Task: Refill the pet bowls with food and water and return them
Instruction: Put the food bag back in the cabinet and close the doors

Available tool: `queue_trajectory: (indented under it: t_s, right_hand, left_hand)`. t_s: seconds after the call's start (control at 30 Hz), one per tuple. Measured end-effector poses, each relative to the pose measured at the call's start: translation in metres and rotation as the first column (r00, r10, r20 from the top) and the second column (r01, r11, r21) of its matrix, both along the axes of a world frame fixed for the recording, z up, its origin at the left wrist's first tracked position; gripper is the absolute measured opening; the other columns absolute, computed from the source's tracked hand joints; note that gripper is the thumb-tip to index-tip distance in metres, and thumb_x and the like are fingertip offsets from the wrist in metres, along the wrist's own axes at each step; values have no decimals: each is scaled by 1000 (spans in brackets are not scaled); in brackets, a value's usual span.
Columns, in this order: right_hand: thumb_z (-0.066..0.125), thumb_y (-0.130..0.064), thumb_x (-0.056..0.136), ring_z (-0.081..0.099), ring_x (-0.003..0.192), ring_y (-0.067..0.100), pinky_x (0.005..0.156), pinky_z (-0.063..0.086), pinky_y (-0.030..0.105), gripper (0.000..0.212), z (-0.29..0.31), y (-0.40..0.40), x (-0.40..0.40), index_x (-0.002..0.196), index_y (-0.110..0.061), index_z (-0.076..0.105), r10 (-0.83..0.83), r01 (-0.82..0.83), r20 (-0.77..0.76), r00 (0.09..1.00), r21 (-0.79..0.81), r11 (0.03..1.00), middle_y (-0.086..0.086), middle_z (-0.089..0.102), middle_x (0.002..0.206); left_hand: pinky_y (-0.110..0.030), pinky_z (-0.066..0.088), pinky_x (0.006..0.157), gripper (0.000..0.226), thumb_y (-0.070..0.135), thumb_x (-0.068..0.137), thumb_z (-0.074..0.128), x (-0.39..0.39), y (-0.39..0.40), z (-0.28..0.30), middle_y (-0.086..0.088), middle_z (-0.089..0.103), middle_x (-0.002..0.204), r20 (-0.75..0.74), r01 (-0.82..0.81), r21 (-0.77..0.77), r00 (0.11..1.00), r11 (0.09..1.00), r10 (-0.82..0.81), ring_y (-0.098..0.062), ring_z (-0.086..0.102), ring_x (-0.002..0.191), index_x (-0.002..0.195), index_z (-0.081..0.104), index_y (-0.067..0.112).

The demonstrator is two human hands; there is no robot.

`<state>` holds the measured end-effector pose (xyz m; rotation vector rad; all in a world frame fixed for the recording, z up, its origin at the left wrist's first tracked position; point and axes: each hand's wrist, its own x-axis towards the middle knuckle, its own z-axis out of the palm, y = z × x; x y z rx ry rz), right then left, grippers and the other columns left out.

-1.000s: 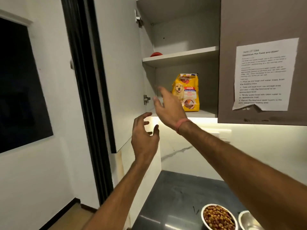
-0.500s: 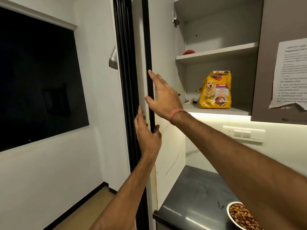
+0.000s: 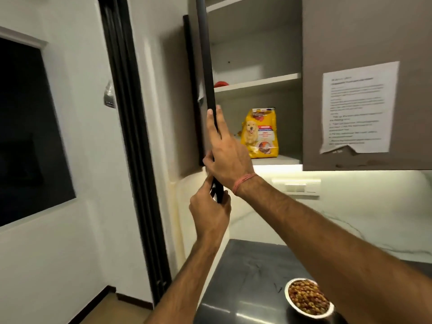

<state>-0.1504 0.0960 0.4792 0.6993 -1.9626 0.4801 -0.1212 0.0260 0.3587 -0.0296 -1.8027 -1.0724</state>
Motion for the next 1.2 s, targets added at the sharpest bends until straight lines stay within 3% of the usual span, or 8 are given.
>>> queue_trajectory:
  t_s: [0.3,0.4,0.53,0.67,0.73,0.9,1.03,1.2]
  right_hand:
    - [70,3,95,58,84,18,83,64,34,108,-6,111,-48,172,-12,-4,-211,214,148,966,-9,977,0,-18,179]
    - [71,0,97,66,80,22,81,66,38,105,-10,139,-76,172,-12,-2,-263,263,127,956,19,965,2,-14,180]
    - [74,-13,100,68,83,20,85,65,35,103,-12,169,-110,172,-15,2,-303,301,87,949,41,953,1,-5,181]
    - [81,-25,96,64,129,33,93,65,42,100,-24,198,-157,171,-11,16,-363,369,-71,929,90,925,11,2,180]
    - [73,-27,100,24,163,36,120,46,50,94,-30,212,-180,171,-8,14,-374,399,-165,913,157,904,13,-2,180]
    - [40,-33,114,-8,166,29,135,8,47,73,-37,238,-228,171,-6,3,-428,497,-266,864,310,811,13,-6,179]
    - [41,-37,113,-9,166,30,135,6,47,78,-37,252,-265,171,-4,1,-466,528,-253,848,335,780,15,-7,179]
    - [39,-29,113,-6,166,30,134,11,48,73,-43,253,-299,170,-3,1,-495,550,-240,835,321,771,15,-6,179]
  left_hand:
    - [-6,50,98,41,32,104,77,-73,110,0,16,72,130,18,176,49,984,983,-177,-6,72,116,143,68,25]
    - [-18,51,111,63,60,105,51,-90,137,5,13,64,143,-36,197,-26,980,980,-198,2,61,127,158,55,25]
    - [9,36,95,62,47,107,55,-121,159,-2,7,58,157,-6,256,-44,967,966,-256,-14,54,145,164,46,23]
    - [-36,39,128,86,51,101,63,-187,165,-22,7,32,178,32,262,-258,964,930,-262,-21,42,159,174,22,31]
    - [-47,37,130,90,56,102,52,-215,172,-27,6,14,184,32,211,-373,976,904,-215,-23,27,166,176,9,29]
    - [-49,24,131,85,55,107,43,-275,187,-40,-4,13,182,-83,-13,-554,996,832,-40,-29,16,166,176,9,18]
    - [-61,36,127,72,37,110,45,-326,181,-55,-14,24,179,-201,-143,-665,980,733,8,-39,28,163,172,24,8]
    - [-61,30,126,95,22,104,59,-361,173,-66,0,11,182,-279,-87,-637,953,766,-123,-36,29,162,175,-3,23]
